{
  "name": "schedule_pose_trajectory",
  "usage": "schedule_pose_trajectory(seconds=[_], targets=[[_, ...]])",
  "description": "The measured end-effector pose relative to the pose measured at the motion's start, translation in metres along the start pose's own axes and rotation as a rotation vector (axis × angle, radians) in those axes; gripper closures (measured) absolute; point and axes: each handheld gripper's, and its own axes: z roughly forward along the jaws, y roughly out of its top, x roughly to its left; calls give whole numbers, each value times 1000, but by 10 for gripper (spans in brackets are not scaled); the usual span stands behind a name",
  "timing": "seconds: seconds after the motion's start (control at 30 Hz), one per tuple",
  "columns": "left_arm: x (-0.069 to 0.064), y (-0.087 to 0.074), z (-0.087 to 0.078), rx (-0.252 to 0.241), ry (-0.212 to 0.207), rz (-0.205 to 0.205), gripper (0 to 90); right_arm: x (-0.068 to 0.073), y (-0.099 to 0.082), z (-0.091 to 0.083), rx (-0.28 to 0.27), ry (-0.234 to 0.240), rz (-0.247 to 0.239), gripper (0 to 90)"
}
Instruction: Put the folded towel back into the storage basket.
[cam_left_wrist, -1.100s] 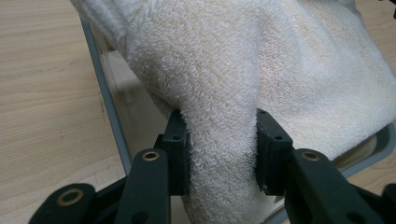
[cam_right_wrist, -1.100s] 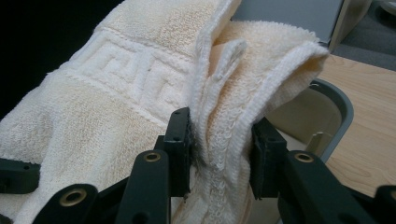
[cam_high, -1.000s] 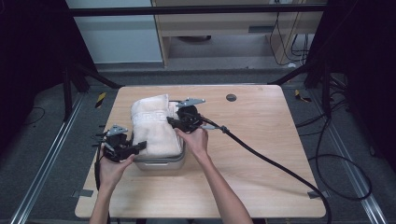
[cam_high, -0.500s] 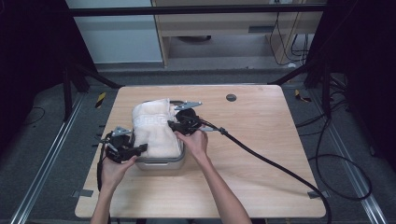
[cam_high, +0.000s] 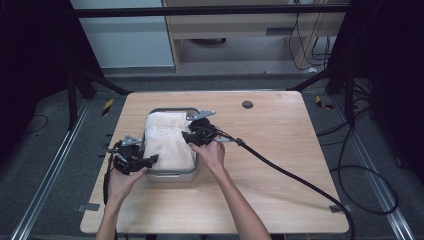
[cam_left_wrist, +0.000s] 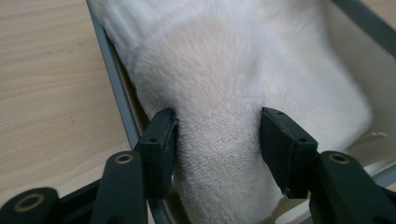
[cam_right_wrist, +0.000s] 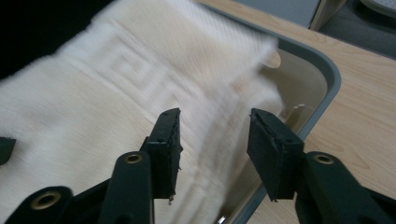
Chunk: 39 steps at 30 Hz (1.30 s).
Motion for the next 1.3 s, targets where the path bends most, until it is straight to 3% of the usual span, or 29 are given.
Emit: schedule_pose_trajectory(seconds=[0.33, 0.6, 0.73, 0.83, 1.1, 1.2, 1.3], targets=[[-2, 7, -26, -127, 20, 3, 449, -3, 9, -24, -74, -9, -8, 470], [-7, 10, -42, -216, 35, 32, 382, -14, 11, -57, -159, -26, -12, 308], [-10, 9, -47, -237, 55, 48, 333, -22, 5, -78, -180, -41, -28, 245], [-11, 6, -50, -250, 70, 56, 296, -31, -3, -96, -186, -46, -35, 222], [-5, -10, -52, -246, 87, 65, 246, -60, -38, -140, -212, -57, 10, 170], [1, -17, -54, -265, 71, 41, 245, -73, -57, -155, -219, -53, 32, 155], [2, -23, -55, -274, 66, 44, 244, -84, -75, -167, -237, -50, 53, 144]])
